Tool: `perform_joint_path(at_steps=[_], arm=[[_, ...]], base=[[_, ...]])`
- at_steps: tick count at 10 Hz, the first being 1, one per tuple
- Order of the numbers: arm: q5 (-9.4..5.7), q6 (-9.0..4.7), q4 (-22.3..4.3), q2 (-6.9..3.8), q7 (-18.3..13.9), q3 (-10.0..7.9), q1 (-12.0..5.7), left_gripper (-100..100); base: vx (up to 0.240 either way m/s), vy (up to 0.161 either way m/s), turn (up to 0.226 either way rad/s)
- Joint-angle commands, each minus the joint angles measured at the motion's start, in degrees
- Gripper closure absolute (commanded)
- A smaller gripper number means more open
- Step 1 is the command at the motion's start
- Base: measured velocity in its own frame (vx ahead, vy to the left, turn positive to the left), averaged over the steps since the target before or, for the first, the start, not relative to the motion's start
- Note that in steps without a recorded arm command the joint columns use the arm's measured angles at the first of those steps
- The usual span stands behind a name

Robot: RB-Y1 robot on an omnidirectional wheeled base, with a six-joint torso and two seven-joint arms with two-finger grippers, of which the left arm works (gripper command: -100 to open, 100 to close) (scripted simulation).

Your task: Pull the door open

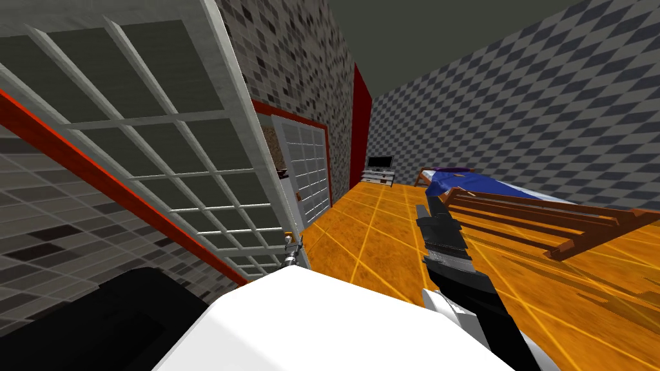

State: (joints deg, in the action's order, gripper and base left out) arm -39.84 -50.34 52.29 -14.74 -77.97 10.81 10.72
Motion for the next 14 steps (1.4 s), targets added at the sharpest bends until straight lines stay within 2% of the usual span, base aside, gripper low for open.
perform_joint_path(at_steps=[1,2,3,4,9,10,14], arm=[[-0.28,-0.67,0.05,-1.24,-0.65,-0.66,0.38,-100],[-0.31,-0.94,-0.12,-1.53,-0.96,-0.67,0.51,-100],[0.22,-1.35,-1.58,-0.45,-1.50,0.53,-0.31,-100],[0.22,-1.35,-1.58,-0.45,-1.50,0.53,-0.31,100],[0.22,-1.35,-1.58,-0.45,-1.50,0.53,-0.31,100],[0.46,-0.96,-0.95,-1.24,-1.71,0.83,-0.07,-100],[0.96,-0.14,0.36,-2.88,-2.14,1.45,0.42,-100]], base=[[0.004,0.132,-0.100],[0.029,0.128,-0.038],[0.021,0.041,-0.052],[0.001,-0.017,0.015],[-0.003,-0.004,0.009],[-0.101,-0.011,0.011],[-0.207,-0.012,0.008]])
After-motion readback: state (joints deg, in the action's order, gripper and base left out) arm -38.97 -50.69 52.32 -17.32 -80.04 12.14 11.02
